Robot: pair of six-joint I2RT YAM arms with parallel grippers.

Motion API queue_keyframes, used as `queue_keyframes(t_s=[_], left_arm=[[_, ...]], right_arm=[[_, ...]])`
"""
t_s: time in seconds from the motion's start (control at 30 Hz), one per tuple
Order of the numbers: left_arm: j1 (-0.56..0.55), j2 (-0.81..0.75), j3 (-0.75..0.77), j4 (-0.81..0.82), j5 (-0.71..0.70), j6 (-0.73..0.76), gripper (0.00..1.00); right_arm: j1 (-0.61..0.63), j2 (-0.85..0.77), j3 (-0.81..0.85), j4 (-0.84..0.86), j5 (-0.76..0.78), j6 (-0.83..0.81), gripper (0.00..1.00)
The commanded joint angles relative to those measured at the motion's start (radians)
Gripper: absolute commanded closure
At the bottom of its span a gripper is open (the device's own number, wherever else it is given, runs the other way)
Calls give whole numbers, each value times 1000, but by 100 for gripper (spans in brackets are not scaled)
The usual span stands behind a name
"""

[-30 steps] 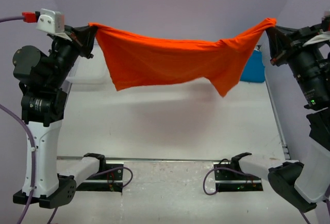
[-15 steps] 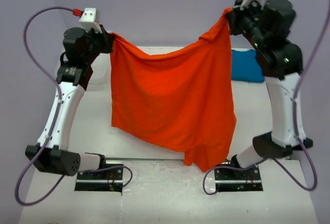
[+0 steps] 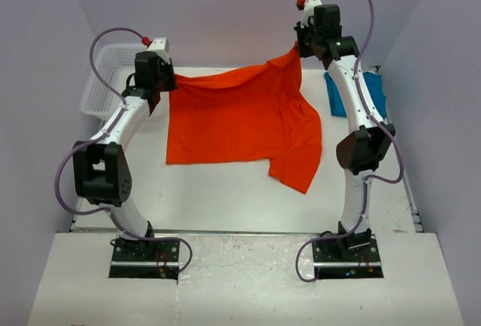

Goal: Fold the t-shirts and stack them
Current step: Flatten out the tshirt

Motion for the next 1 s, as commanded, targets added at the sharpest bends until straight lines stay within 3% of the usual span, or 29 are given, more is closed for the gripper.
queue_keyframes(t_s=[0.0,0.17,0.23,0.27,0.3,0.33,0.37,0.47,0.6,0.67,0.8,0.87,0.97], left_arm=[[27,47,85,101,-11,47,100],[29,159,162,104,-9,66,100],[29,219,200,96,-23,70,100],[29,242,215,92,-23,78,91],[29,275,232,104,-17,86,79],[29,285,231,113,-29,89,67],[29,289,223,149,-32,90,39],[30,267,188,209,-63,92,0],[20,147,137,204,-136,67,0],[1,104,137,152,-184,52,0],[-113,3,131,-90,-394,9,0],[-161,-23,101,-157,-460,-21,0],[-223,-118,-95,-240,-541,-109,6]], right_arm=[[-21,-19,87,118,-37,-18,100],[-48,50,111,132,-77,-10,100],[-55,64,94,146,-80,-6,70],[-55,84,102,145,-60,-7,56],[-56,92,109,138,-58,-6,21],[-58,95,108,138,-61,-7,8],[-59,95,100,141,-40,-6,2],[-59,76,97,120,-9,13,1],[-58,-3,39,27,72,72,1],[-56,-95,-85,-35,116,198,1],[-30,-331,-542,-13,172,387,3],[-19,-466,-689,13,169,473,5],[-13,-619,-957,69,132,534,12]])
